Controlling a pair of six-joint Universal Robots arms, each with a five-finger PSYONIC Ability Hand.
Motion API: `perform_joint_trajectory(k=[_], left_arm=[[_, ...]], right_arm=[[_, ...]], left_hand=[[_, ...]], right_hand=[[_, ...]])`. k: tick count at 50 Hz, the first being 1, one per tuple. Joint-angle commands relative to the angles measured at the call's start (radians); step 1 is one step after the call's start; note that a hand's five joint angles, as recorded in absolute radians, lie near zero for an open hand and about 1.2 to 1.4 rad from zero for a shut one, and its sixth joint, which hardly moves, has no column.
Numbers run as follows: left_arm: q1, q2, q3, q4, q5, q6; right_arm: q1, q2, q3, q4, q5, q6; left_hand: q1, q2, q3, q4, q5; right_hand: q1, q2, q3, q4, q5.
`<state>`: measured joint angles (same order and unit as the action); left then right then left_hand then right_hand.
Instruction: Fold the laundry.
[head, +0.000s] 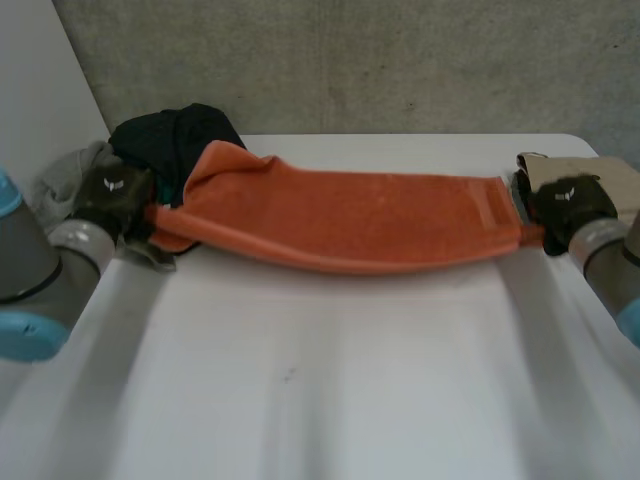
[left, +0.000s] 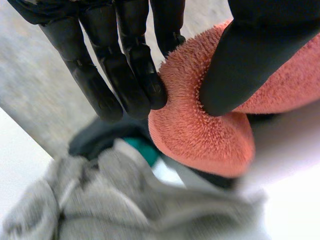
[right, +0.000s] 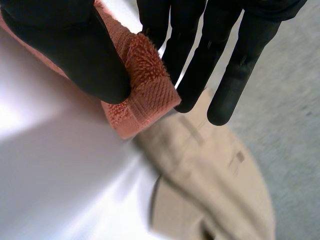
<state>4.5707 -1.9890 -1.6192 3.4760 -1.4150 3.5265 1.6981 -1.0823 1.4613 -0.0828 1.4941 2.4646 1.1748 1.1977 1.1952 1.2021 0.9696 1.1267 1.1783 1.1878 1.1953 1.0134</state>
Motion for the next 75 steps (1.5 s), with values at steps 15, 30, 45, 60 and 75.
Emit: perform_joint_trajectory(k=[15,30,45,60,75], left_arm=[[0.085,0.478,-0.304,-0.756,0.111,0.491],[-0.016,0.186,-0.056,-0.502,0.045,0.394],[-0.127,-0.183,0.378,-0.482,-0.163,0.298],[-0.197,-0.384,0.642,-0.485,-0.269,0.27],[-0.217,-0.346,0.61,-0.476,-0.237,0.261]], right_arm=[[-0.245,-0.476,0.395,0.477,-0.199,-0.607],[-0.187,-0.246,0.226,0.354,-0.158,-0.44],[-0.08,0.034,-0.097,0.166,-0.005,-0.194],[0.006,0.255,-0.308,0.13,0.152,-0.21],[0.011,0.136,-0.22,0.098,0.023,-0.116]], left_hand=[[0.221,0.199,0.201,0.194,0.252],[0.221,0.199,0.201,0.194,0.252],[0.221,0.199,0.201,0.194,0.252],[-0.912,-0.935,-0.933,-0.94,-0.882],[-1.0,-1.023,-1.021,-1.028,-0.97]], right_hand=[[0.27,0.218,0.208,0.201,0.208],[0.27,0.218,0.208,0.201,0.208],[0.27,0.218,0.208,0.201,0.208],[-0.845,-0.896,-0.906,-0.913,-0.906],[-0.952,-1.004,-1.013,-1.021,-1.013]])
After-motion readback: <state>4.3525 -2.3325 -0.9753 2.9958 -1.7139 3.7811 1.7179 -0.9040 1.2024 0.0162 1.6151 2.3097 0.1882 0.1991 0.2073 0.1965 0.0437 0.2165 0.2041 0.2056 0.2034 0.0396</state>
